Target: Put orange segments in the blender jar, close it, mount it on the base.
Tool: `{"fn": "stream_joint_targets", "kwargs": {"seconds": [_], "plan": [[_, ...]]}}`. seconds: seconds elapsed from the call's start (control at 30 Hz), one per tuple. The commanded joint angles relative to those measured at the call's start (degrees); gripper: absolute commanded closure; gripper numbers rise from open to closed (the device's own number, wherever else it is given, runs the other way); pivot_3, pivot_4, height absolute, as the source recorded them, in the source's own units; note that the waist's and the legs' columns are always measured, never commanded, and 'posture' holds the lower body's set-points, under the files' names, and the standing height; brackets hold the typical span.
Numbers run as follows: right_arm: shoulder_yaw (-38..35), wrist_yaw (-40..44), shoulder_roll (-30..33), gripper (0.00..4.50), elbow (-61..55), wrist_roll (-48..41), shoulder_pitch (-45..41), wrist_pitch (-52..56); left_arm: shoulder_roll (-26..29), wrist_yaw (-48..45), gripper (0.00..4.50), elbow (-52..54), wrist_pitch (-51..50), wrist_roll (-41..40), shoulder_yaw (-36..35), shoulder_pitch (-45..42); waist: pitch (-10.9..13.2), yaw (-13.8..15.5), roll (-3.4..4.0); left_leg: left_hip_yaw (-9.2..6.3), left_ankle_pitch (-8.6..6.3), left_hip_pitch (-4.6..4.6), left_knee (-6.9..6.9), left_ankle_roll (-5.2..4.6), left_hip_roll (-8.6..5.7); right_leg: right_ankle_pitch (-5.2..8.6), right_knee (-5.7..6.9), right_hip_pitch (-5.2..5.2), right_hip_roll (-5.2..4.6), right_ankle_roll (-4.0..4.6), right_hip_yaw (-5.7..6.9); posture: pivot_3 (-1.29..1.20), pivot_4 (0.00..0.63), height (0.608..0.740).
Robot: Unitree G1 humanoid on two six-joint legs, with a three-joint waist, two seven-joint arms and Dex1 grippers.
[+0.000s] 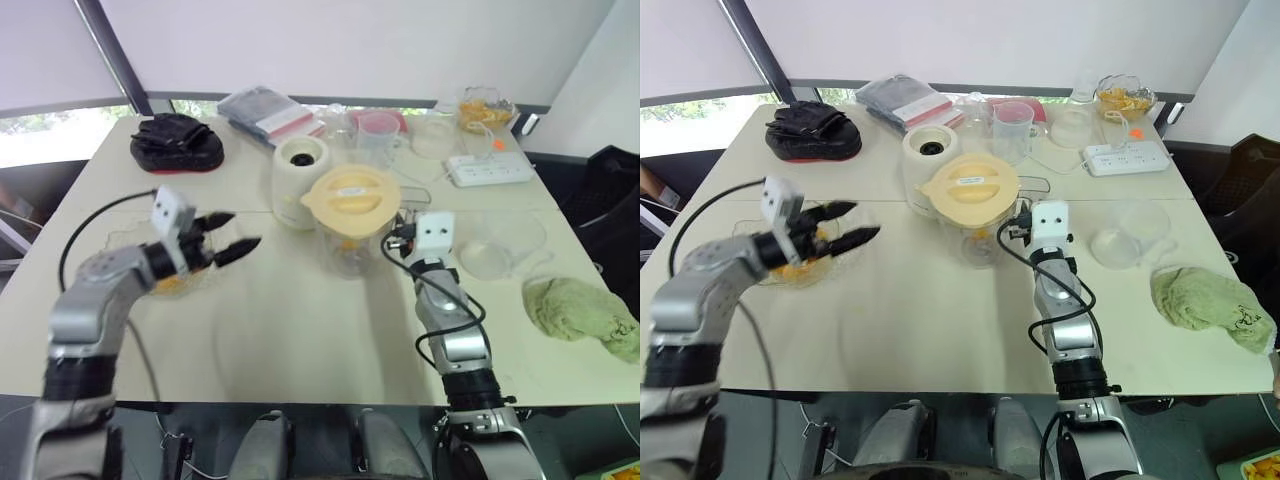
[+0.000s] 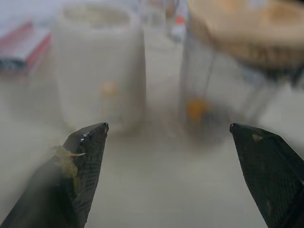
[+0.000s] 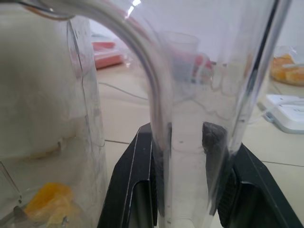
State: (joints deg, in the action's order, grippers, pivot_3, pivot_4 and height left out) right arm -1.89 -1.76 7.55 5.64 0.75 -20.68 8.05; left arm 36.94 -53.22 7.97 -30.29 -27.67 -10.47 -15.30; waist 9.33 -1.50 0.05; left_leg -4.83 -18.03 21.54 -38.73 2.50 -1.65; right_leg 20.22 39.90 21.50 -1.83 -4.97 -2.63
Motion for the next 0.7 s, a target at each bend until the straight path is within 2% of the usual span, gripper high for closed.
{"fn": "stream_joint_targets", "kwargs": {"seconds": [0.03, 0.17, 0.23, 0.3, 0.4, 0.5, 0.57, 0.7], "plan": [[-3.6, -0.4, 1.6, 3.60, -5.3, -1.3, -3.7, 1.6, 1.1, -0.5, 0.22, 5.9, 2.2, -0.9, -1.2, 2.6, 0.1, 0.7, 0.01, 0.00, 0.00, 0.01, 0.00, 0.00, 0.00, 0.00, -0.01, 0.01, -0.01, 0.01, 0.00, 0.00, 0.150, 0.740], [-6.1, 1.1, 4.8, 3.60, -8.8, -2.8, -9.7, 6.8, -2.6, 4.3, 0.22, 8.7, 4.7, -0.1, -1.0, 5.3, 0.4, 0.5, 0.20, 0.02, 0.00, 0.11, 0.01, 0.00, 0.00, -0.02, -0.01, 0.11, -0.01, 0.02, 0.01, 0.00, 0.150, 0.740], [-7.0, 2.3, 6.8, 3.60, -9.7, -3.6, -13.5, 9.1, -4.5, 6.1, 0.22, 9.8, 5.6, 0.0, -0.3, 6.3, 0.4, 0.2, 0.21, 0.09, 0.00, 0.45, -0.02, 0.00, 0.00, -0.03, 0.06, 0.48, 0.00, 0.03, -0.02, 0.00, 0.150, 0.740], [-8.0, 3.0, 9.1, 3.60, -10.1, -4.5, -19.7, 13.7, -6.7, 7.8, 0.22, 10.9, 7.0, 0.3, 0.5, 8.0, 0.4, -0.4, 0.22, 0.16, 0.02, 1.04, -0.11, 0.03, 0.07, -0.07, 0.24, 1.16, 0.06, 0.07, -0.03, 0.00, 0.150, 0.740], [-8.0, 5.4, 11.0, 3.60, -8.2, -6.3, -29.0, 16.9, -9.3, 10.2, 0.22, 11.9, 8.0, 0.6, 1.2, 10.0, 0.5, -1.3, 0.26, 0.21, 0.16, 1.20, -0.03, 0.27, 0.10, -0.07, 0.25, 1.36, 0.07, 0.09, -0.03, 0.00, 0.150, 0.740], [-8.0, 6.8, 11.3, 3.60, -2.3, -7.6, -38.7, 18.7, -11.0, 11.8, 0.22, 13.0, 9.0, 1.8, 2.8, 11.5, 0.5, -1.9, 0.26, 0.23, 0.16, 1.36, 0.00, 0.27, 0.16, -0.07, 0.25, 1.54, 0.14, 0.09, -0.04, 0.00, 0.150, 0.740], [-8.2, 6.2, 10.2, 3.60, 4.5, -8.2, -46.9, 19.7, -12.2, 13.5, 0.22, 13.4, 9.6, 2.3, 3.2, 12.2, 0.5, -2.4, 0.26, 0.26, 0.16, 1.42, -0.01, 0.27, 0.16, -0.08, 0.26, 1.60, 0.13, 0.10, -0.05, 0.00, 0.150, 0.740], [-9.3, 2.8, 6.1, 3.60, 17.5, -9.1, -56.5, 19.8, -13.4, 16.6, 0.22, 14.2, 10.4, 3.4, 2.9, 13.4, 0.4, -2.5, 0.24, 0.28, 0.16, 1.45, -0.07, 0.27, 0.17, -0.11, 0.27, 1.63, 0.12, 0.14, -0.06, 0.00, 0.150, 0.740]]}}
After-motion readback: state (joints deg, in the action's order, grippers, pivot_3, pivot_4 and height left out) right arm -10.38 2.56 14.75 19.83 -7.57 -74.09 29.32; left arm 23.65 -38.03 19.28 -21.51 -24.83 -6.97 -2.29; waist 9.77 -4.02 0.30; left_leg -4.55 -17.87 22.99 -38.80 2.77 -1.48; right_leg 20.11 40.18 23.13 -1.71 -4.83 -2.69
